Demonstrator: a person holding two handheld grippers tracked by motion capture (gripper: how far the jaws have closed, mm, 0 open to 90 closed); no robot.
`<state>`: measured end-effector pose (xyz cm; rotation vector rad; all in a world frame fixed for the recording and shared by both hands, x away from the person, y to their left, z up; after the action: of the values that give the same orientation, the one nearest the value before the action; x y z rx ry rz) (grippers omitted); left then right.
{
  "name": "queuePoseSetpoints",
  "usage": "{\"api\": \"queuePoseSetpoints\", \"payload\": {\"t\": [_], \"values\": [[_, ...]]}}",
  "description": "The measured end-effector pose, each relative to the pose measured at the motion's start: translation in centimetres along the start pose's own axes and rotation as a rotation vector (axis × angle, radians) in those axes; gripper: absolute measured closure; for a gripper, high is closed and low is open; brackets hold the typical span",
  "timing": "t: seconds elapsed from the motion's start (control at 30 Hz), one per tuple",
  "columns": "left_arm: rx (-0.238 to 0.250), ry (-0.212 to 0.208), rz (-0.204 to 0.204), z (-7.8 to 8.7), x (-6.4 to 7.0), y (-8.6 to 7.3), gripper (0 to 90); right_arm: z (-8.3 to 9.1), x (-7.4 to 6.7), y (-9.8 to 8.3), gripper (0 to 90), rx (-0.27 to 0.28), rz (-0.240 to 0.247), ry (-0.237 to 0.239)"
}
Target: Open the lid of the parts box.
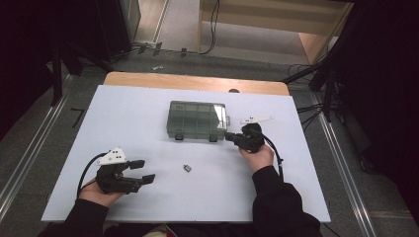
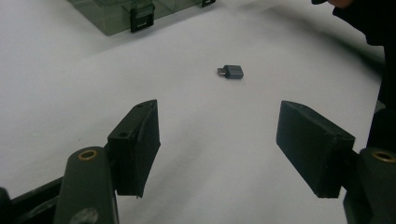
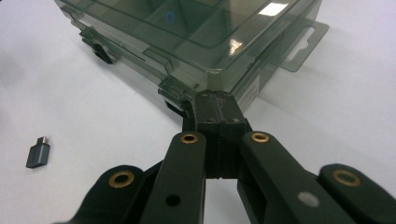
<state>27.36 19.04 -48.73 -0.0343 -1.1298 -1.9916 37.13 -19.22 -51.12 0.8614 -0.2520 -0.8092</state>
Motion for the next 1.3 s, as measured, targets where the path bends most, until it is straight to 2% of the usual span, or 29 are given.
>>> {"api": "queuePoseSetpoints", "payload": {"t": [0.23, 0.3, 0.73, 1.3], "values": [[0.002, -0.001, 0.0, -0.1, 0.0, 0.0, 30.9, 0.1, -0.1, 0.2, 88.1, 0.016, 0.008, 0.0], [0.002, -0.001, 0.001, -0.1, 0.0, 0.0, 30.9, 0.1, -0.1, 0.5, 88.1, 0.041, 0.021, -0.002], [-0.005, -0.003, -0.005, -0.2, 0.1, 0.0, 30.9, 0.5, 0.3, 2.0, 88.1, 0.09, 0.025, -0.008], [-0.005, 0.0, 0.001, -0.2, 0.1, 0.0, 30.9, 0.6, 0.8, 3.7, 88.1, 0.116, 0.03, -0.009]]}}
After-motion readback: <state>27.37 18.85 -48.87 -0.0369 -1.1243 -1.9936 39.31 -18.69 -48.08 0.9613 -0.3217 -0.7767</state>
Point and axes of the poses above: each handheld gripper's, and its own axes: z roughly backward along the jaws, y roughly out of its top, x roughly to its right, the point moved 3 cm from there along -z, roughly forward along the jaws, and after that the axes turned 12 degrees about z, right-handed, at the moved point
